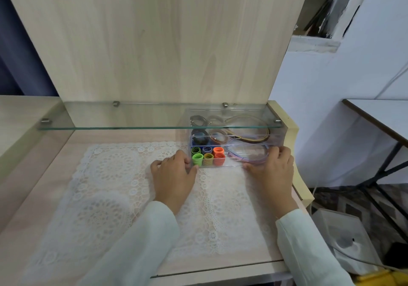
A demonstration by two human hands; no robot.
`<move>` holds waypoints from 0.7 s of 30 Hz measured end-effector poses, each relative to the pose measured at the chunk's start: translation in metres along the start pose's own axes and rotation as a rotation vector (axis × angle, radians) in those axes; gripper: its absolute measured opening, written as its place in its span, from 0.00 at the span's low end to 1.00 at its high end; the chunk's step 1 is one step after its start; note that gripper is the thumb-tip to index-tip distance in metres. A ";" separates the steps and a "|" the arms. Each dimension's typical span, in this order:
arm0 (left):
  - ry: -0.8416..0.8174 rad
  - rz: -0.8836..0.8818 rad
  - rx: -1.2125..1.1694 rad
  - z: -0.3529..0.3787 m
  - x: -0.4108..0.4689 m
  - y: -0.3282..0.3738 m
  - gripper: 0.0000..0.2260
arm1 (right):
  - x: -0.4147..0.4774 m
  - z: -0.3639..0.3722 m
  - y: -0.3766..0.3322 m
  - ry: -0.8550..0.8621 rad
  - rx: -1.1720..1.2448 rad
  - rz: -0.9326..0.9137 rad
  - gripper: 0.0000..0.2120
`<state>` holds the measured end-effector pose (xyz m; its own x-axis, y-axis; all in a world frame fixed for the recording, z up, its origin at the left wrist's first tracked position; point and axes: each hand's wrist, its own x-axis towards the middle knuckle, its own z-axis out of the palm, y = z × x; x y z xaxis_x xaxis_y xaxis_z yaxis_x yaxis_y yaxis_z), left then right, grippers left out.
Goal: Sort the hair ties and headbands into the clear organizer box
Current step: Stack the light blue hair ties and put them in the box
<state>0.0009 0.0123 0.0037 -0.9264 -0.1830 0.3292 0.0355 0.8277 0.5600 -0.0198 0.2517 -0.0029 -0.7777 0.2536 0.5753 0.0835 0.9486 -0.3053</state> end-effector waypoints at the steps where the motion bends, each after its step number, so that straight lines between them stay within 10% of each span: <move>1: 0.005 -0.006 0.001 0.001 0.003 0.000 0.08 | 0.001 0.002 -0.002 0.003 0.012 0.022 0.35; 21: 0.048 -0.037 0.009 0.015 0.034 0.002 0.12 | 0.014 0.017 -0.026 0.009 0.303 0.133 0.30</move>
<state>-0.0357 0.0156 0.0041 -0.9078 -0.2386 0.3450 -0.0016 0.8245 0.5659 -0.0437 0.2275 0.0003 -0.7669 0.3741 0.5214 -0.0068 0.8078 -0.5894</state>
